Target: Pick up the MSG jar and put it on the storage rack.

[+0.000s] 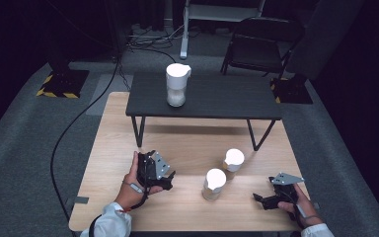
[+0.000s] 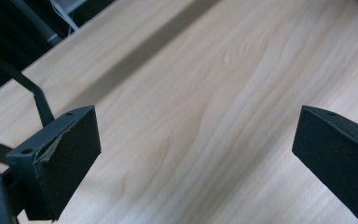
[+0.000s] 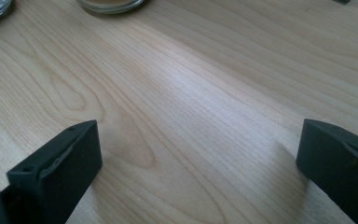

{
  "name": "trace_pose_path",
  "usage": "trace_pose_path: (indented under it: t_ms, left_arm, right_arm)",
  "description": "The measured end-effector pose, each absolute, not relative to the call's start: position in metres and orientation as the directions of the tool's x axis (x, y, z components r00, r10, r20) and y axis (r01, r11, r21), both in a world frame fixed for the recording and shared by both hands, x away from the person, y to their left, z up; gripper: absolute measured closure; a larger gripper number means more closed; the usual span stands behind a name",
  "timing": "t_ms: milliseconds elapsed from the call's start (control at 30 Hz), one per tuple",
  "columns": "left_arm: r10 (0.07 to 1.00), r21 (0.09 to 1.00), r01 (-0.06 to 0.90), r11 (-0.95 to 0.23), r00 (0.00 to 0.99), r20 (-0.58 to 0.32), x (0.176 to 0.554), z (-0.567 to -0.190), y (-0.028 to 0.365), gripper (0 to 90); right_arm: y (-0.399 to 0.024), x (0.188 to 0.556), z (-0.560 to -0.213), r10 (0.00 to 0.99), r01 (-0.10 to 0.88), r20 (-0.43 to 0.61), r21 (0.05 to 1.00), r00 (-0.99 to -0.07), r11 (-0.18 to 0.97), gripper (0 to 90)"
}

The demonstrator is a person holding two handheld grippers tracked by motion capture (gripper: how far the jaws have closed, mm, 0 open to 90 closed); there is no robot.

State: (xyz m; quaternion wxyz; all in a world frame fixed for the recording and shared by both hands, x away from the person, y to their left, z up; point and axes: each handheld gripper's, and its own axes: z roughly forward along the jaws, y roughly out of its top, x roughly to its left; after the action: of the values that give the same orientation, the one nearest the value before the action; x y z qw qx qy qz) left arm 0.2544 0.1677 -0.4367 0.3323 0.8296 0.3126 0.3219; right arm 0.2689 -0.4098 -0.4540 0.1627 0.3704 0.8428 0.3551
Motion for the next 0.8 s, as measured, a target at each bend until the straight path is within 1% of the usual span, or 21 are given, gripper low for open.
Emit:
trace_pose_path:
  t_ms: [133, 233, 300, 367, 467, 533, 733, 800]
  left_arm:
    - [0.723, 0.729, 0.326, -0.602, 0.611, 0.324, 0.254, -0.441, 0.168, 1.1]
    - [0.73, 0.726, 0.358, -0.587, 0.621, 0.285, 0.255, -0.443, 0.171, 1.2]
    - [0.732, 0.722, 0.366, -0.587, 0.621, 0.28, 0.255, -0.444, 0.171, 1.1]
    - [0.741, 0.721, 0.396, -0.568, 0.627, 0.239, 0.254, -0.446, 0.176, 1.2]
    - [0.742, 0.712, 0.409, -0.571, 0.629, 0.234, 0.253, -0.447, 0.176, 1.1]
    - [0.748, 0.705, 0.433, -0.561, 0.631, 0.208, 0.252, -0.448, 0.18, 1.1]
    - [0.766, 0.699, 0.461, -0.547, 0.612, 0.197, 0.247, -0.452, 0.186, 1.1]
    - [0.773, 0.698, 0.476, -0.535, 0.61, 0.176, 0.247, -0.451, 0.191, 1.1]
  right_arm:
    - [-0.41, 0.269, -0.454, 0.74, 0.509, -0.011, 0.719, -0.672, 0.473, 0.0]
    - [-0.41, 0.268, -0.454, 0.741, 0.51, -0.011, 0.719, -0.671, 0.472, 0.0]
    - [-0.41, 0.268, -0.454, 0.741, 0.51, -0.011, 0.719, -0.671, 0.472, 0.0]
    - [-0.41, 0.268, -0.454, 0.741, 0.51, -0.011, 0.719, -0.671, 0.472, 0.0]
    - [-0.41, 0.268, -0.454, 0.741, 0.51, -0.011, 0.719, -0.671, 0.472, 0.0]
    - [-0.41, 0.268, -0.454, 0.741, 0.51, -0.011, 0.719, -0.671, 0.472, 0.0]
    - [-0.41, 0.268, -0.454, 0.742, 0.511, -0.011, 0.719, -0.67, 0.472, 0.0]
    - [-0.41, 0.268, -0.454, 0.742, 0.51, -0.011, 0.719, -0.671, 0.473, 0.0]
